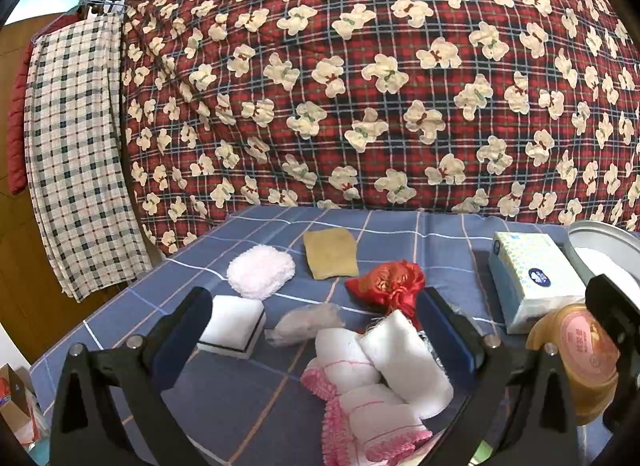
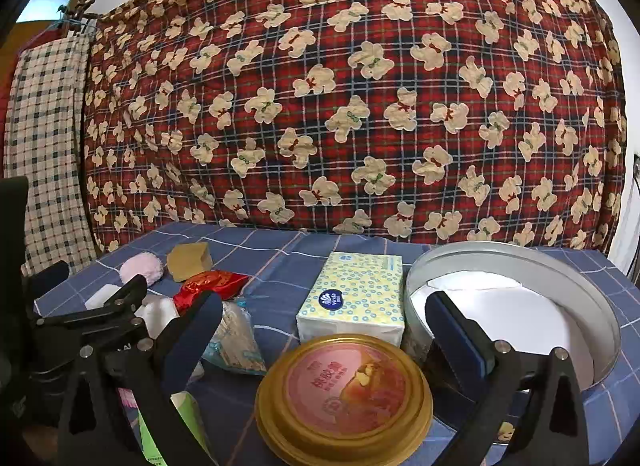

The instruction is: Organize soft objects

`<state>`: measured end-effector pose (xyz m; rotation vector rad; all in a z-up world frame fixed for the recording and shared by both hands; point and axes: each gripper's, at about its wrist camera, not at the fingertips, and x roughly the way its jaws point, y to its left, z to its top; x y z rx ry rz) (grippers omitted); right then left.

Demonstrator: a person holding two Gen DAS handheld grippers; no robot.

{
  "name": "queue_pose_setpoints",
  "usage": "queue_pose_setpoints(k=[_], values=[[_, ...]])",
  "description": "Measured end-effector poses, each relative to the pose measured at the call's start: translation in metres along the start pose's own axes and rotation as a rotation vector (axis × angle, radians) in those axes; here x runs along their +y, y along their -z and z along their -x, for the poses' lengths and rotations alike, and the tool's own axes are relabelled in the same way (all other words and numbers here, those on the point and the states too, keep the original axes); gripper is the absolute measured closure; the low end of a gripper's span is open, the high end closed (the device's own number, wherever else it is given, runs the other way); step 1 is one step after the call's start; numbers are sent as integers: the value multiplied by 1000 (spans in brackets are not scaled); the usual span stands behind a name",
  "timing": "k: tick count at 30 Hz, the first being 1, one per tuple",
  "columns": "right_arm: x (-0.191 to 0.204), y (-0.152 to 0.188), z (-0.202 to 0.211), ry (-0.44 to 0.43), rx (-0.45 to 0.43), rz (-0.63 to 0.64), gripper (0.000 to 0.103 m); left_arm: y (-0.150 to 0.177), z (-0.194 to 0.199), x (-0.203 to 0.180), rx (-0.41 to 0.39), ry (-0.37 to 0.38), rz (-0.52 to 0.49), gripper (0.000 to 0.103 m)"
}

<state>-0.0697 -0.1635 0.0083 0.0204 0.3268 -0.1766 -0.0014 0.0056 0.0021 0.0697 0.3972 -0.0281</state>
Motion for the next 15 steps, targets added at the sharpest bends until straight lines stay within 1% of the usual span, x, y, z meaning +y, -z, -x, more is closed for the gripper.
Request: queue_pose_setpoints(k=[15], values=[[-2, 0, -7, 24, 30, -2, 0, -4, 4, 2, 9, 6, 4, 0]])
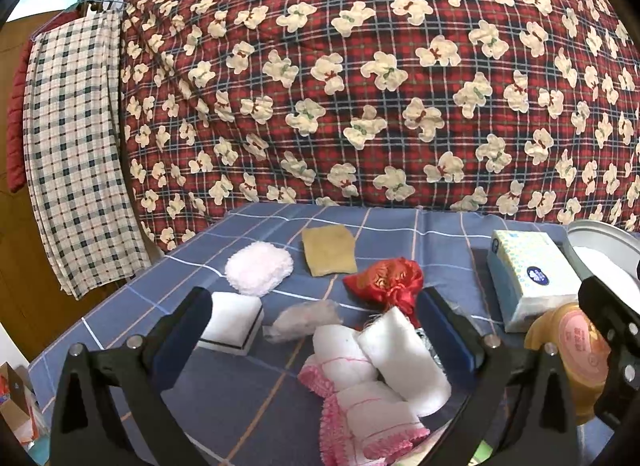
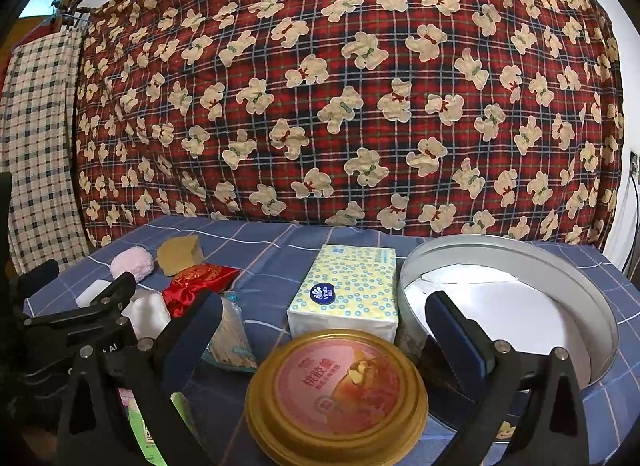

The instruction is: Organize soft objects

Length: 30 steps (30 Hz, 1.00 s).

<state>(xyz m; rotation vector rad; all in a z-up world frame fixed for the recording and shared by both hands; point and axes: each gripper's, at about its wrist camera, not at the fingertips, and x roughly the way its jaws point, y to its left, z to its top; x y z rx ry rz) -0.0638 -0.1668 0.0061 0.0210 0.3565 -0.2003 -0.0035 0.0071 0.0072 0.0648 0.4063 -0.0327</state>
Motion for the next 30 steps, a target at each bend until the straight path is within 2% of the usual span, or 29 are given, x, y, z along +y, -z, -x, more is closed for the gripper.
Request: queue_pose_setpoints(k=[18, 22, 26, 30], values=[[-2, -1, -1, -2, 2, -9, 0, 1, 0, 0, -3, -1, 2, 0], [-1, 2, -4, -48, 12, -13, 0, 1, -1, 1, 6, 11, 14, 0], [8, 4, -1, -98, 13, 16, 0, 2, -4, 14, 52, 58, 48, 0], [28, 8, 8, -172, -3, 102, 0, 5, -7, 35, 75, 2, 68, 0]])
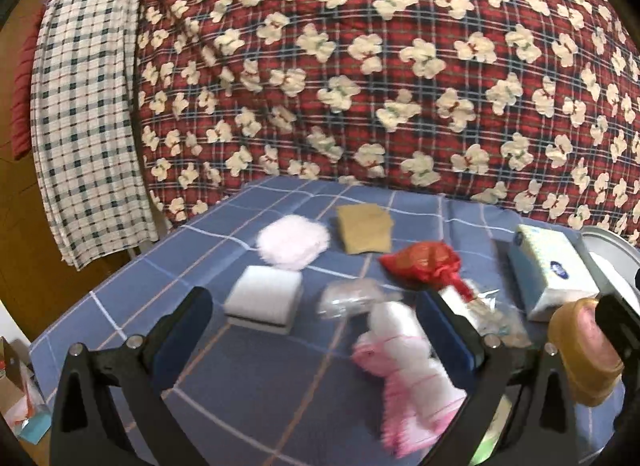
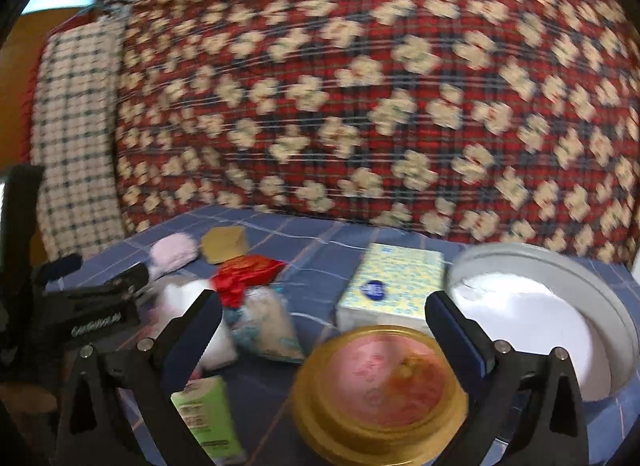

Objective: Organize soft objects
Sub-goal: 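Grasp the green tissue pack with the right tool while the left tool approaches the towel roll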

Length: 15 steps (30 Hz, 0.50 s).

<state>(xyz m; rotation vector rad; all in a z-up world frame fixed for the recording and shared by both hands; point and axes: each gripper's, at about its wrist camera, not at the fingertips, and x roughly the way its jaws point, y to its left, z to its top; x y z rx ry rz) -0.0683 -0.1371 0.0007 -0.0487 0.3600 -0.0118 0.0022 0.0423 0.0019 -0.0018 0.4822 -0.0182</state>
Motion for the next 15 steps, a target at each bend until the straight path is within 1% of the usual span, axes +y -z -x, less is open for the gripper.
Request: queue_pose_setpoints(k=[1, 3, 5, 6, 8, 9, 11, 13, 15], values=[[6, 0, 1, -26, 1, 20, 0, 1, 0, 5, 4, -8, 3, 0], [21, 4, 2, -108, 14, 74, 0, 2, 0, 12, 13, -6, -7, 0], [35, 7, 1, -171, 48, 127, 1, 3, 1, 19, 16, -15, -33, 0], [40, 7, 0, -192, 62, 143, 2, 4, 1, 24, 13, -34, -40, 0], [46, 8, 1, -240, 87, 156, 8, 4, 3, 36, 10, -60, -27, 0], [48, 9, 0, -262, 108, 156, 11, 5, 3, 44, 13, -63, -11, 0], [52, 14, -3, -300, 182, 155, 22, 7, 3, 54, 23, -60, 7, 0], [55, 20, -6, -339, 255, 150, 23, 9, 3, 61, 33, -54, 16, 0], [58, 25, -8, -360, 303, 155, 23, 10, 3, 65, 37, -47, 13, 0]])
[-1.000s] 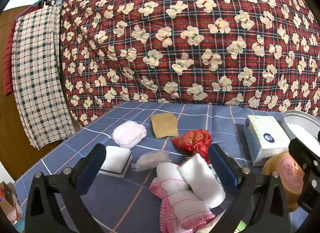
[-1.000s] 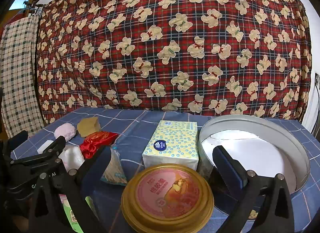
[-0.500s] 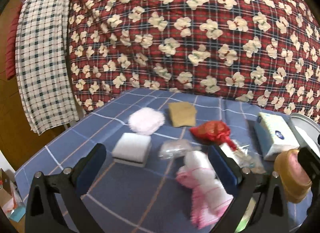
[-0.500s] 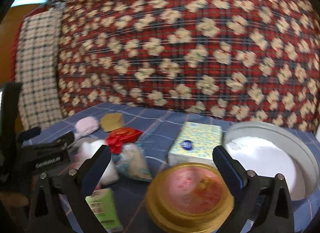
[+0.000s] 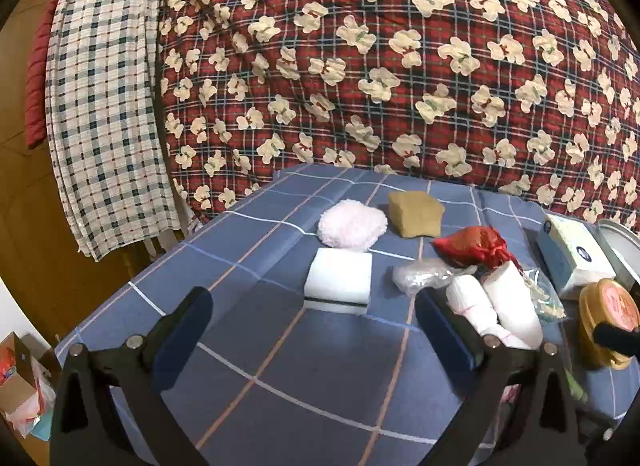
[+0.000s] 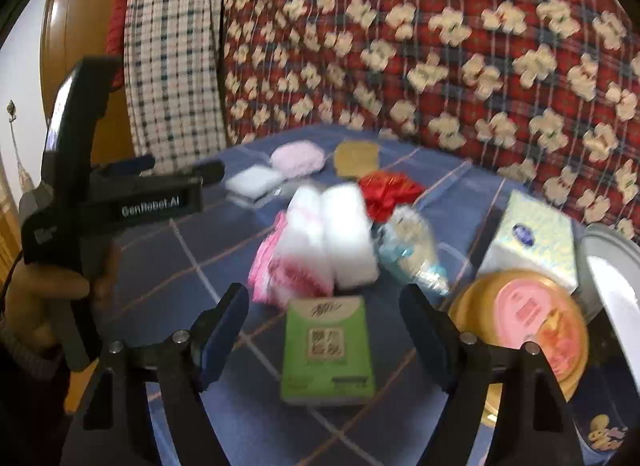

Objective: Organize soft objects
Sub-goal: 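Grasp the green tissue pack with the right tool while the left tool approaches the towel roll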

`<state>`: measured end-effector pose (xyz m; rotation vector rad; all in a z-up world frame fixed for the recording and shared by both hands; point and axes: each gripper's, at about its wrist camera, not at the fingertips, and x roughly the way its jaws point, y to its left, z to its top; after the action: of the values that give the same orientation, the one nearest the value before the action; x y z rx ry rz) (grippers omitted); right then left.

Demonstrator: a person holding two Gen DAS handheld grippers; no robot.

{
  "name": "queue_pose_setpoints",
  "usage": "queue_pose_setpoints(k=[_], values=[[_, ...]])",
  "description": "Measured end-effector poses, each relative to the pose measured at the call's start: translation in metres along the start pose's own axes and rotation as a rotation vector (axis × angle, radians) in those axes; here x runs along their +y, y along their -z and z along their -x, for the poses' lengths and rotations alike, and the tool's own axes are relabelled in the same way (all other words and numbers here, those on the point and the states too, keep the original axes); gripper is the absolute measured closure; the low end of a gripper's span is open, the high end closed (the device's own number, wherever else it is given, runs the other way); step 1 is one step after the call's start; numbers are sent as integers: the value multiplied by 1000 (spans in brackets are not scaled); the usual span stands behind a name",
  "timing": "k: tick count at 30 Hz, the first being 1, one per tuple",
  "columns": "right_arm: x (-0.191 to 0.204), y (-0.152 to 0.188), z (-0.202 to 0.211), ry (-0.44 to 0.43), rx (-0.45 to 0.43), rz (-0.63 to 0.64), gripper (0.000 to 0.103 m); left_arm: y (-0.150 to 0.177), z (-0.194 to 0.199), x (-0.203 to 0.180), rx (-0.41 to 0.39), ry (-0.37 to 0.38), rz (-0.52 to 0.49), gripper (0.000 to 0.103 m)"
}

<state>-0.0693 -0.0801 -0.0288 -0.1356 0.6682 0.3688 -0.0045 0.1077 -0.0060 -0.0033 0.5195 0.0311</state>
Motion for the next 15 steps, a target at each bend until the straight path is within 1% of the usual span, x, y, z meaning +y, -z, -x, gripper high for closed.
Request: queue_pose_setpoints(k=[3, 4, 6, 8, 10, 12, 13, 14, 15], values=[[3, 1, -14, 12, 85, 17, 23, 2, 1, -1, 6, 13, -13, 2], [2, 2, -20, 16, 117, 16, 23, 2, 1, -2, 12, 18, -17, 4], [-1, 5, -28, 4, 173, -1, 23, 4, 0, -5, 25, 33, -26, 6], [-5, 7, -33, 7, 210, -19, 23, 6, -1, -9, 42, 62, -37, 6], [-5, 7, -32, 13, 215, -7, 23, 8, -2, -13, 58, 76, -40, 6], [-4, 7, -34, 27, 225, 13, 29, 9, -4, -16, 74, 92, -41, 6], [-4, 7, -36, 37, 230, 25, 44, 9, -5, -18, 84, 102, -44, 5], [-3, 8, -36, 29, 240, 33, 51, 10, -6, -21, 91, 110, -48, 5], [-5, 9, -36, 18, 240, 29, 51, 10, -6, -23, 98, 119, -51, 5]])
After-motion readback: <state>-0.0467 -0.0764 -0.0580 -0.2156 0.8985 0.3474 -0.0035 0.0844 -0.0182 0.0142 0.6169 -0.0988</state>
